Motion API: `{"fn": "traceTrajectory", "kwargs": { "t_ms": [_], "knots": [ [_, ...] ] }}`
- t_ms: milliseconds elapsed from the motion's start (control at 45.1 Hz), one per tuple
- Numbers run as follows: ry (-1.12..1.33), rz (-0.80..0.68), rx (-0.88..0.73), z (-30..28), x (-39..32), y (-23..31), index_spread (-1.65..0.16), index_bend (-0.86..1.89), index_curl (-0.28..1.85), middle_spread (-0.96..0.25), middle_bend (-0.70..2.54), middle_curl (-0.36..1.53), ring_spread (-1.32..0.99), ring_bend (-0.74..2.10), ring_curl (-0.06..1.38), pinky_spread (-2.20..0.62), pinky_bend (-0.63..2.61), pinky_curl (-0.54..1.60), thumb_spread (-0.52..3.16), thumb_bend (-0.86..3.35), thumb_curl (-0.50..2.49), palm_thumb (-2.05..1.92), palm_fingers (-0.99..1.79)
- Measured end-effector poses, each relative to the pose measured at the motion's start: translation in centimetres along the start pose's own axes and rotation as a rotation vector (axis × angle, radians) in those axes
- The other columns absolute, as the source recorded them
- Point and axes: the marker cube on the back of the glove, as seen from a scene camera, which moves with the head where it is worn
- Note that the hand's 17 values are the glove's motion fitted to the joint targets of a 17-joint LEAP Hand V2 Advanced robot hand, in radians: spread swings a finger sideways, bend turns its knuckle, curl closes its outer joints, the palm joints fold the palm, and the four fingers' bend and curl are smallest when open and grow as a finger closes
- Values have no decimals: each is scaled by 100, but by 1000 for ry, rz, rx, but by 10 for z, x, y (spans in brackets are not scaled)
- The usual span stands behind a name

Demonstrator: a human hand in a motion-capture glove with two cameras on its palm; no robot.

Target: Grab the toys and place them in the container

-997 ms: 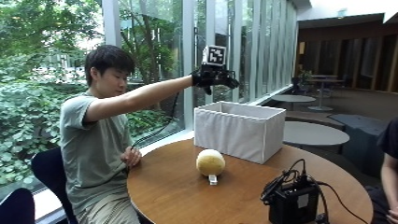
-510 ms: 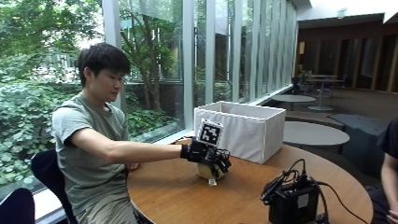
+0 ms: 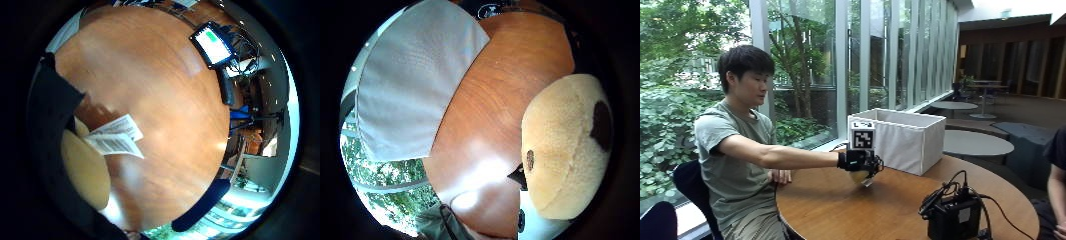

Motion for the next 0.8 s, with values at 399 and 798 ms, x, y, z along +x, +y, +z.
{"fn": "traceTrajectory", "kwargs": {
  "t_ms": [399, 798],
  "knots": [
    [26, -90, 188, -223, -67, 5, -62, 47, 94, -21, 81, 131, -45, 97, 123, -148, 37, 138, 181, 53, 193, 69, 87],
    [143, -279, 266, -289, -229, -59, -92, 60, 90, -10, 117, 124, -52, 132, 62, -131, 60, 149, 174, 82, 161, 71, 67]
  ]
}}
